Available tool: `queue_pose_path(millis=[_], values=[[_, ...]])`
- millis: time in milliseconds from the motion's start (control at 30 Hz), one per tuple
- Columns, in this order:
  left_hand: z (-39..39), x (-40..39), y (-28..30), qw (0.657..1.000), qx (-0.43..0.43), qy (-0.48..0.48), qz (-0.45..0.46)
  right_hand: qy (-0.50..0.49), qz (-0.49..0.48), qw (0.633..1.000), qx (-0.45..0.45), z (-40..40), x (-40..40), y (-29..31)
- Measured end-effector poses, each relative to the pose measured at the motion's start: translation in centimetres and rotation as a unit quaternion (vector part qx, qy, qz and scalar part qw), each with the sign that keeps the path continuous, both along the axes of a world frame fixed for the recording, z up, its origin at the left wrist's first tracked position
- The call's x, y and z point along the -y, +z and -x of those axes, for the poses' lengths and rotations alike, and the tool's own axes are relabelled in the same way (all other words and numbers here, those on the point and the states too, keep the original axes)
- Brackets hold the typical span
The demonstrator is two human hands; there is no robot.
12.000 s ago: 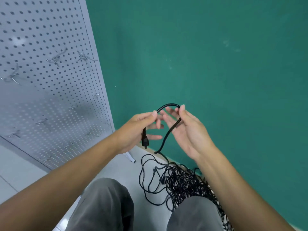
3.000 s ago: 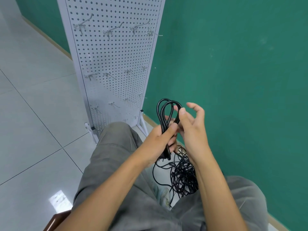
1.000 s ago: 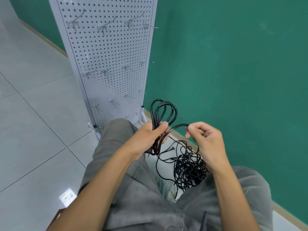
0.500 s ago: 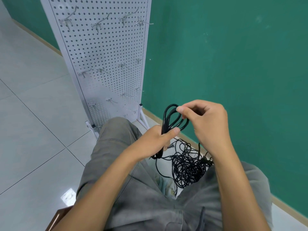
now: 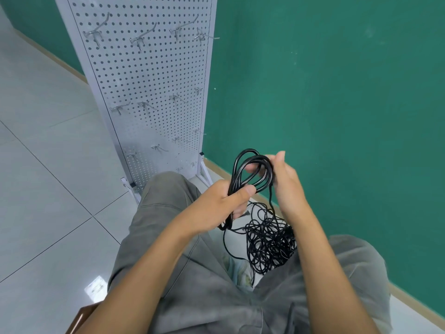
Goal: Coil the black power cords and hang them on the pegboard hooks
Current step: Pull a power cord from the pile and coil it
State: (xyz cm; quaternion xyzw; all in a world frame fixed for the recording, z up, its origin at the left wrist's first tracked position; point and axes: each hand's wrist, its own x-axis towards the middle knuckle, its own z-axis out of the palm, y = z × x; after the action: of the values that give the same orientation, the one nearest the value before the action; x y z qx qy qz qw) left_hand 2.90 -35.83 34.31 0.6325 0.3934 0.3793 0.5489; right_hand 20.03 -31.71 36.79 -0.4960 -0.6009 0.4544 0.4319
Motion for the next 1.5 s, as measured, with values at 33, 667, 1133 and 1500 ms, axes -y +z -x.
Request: queue_pose_path(millis=[33,667,1133,1500], values=[[0.1,0.0,0.0,1.000,0.005,0.007,0.003,-0.002,0.018,1.000,0.007,-0.4,0.2,-1.2],[-1.0,-0.6,-0.8,0.978,0.088,0.183,0.057,-0.050,-0.001,0.999,0.005,0.0,1.9,-1.6],[-0.7,-1.7,0.7,0.966,0.203,0.149,0.060,-0.015,0.034,0.999,-0.016,0.8,2.2,-0.5],[-1.2,-4.8,2.4,0.984,0.139,0.107,0.045,0.043,0.005,0.999,0.003,0.0,-0.1,-1.6]])
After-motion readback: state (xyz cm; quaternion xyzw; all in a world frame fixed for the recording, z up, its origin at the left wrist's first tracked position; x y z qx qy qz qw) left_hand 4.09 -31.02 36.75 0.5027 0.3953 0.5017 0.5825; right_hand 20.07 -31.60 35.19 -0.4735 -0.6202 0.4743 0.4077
